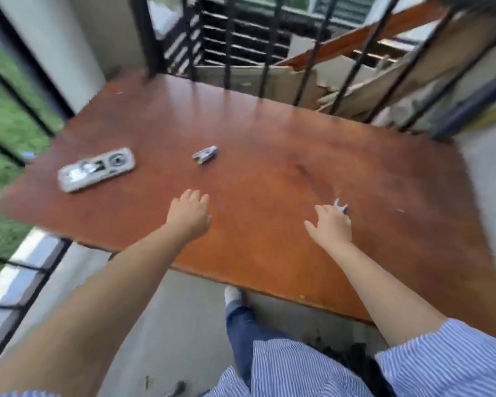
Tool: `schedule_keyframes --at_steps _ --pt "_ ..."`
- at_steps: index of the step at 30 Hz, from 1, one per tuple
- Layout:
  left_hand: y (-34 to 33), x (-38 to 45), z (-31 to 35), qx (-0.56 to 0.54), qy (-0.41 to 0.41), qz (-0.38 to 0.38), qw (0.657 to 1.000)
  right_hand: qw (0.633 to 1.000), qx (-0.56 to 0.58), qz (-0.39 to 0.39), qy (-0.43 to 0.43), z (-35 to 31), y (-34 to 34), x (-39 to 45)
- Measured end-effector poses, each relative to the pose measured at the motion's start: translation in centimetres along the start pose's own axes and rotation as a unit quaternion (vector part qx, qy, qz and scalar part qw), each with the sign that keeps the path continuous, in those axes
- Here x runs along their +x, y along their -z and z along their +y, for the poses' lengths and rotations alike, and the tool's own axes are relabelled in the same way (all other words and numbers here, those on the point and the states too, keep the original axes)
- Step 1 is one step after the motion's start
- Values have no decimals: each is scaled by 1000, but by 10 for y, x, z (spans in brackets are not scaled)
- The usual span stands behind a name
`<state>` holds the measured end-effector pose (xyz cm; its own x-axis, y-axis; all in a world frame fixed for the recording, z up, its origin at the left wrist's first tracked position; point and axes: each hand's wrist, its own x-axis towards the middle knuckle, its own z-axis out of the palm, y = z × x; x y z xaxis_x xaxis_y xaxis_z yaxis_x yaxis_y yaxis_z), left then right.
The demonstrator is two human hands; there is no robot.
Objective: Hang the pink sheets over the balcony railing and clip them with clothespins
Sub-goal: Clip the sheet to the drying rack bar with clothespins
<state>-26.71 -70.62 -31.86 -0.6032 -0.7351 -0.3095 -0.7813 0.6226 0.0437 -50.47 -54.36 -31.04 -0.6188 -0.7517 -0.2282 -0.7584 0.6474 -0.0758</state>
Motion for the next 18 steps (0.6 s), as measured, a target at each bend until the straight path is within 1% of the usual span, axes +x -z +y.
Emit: schedule_keyframes --at_steps 2,4,6,8,11,13,15,17,18 --pt "6 45 15 2 -15 -13 1000 995 22 -1 -94 28 -3 21" --pt "7 81 27 -2 -26 -28 999 984 53 -13 -168 49 -10 38" --pt "6 110 34 2 -34 -33 999 973 83 -18 -213 60 -19 56" --pt "7 130 35 9 -24 -37 999 964 113 -25 -240 62 -24 75" --pt "8 156 22 12 8 -21 1000 959 159 -50 -228 52 -25 106" --pt "9 172 7 6 35 13 999 960 188 -65 -196 41 -25 124" --pt "8 186 -9 -24 84 31 996 966 198 -67 -156 29 -26 134" --pt "6 196 -22 -46 150 -2 988 968 211 -60 -124 15 -26 137" --pt "5 200 -27 -41 164 -27 985 966 225 -56 -111 7 -24 138"
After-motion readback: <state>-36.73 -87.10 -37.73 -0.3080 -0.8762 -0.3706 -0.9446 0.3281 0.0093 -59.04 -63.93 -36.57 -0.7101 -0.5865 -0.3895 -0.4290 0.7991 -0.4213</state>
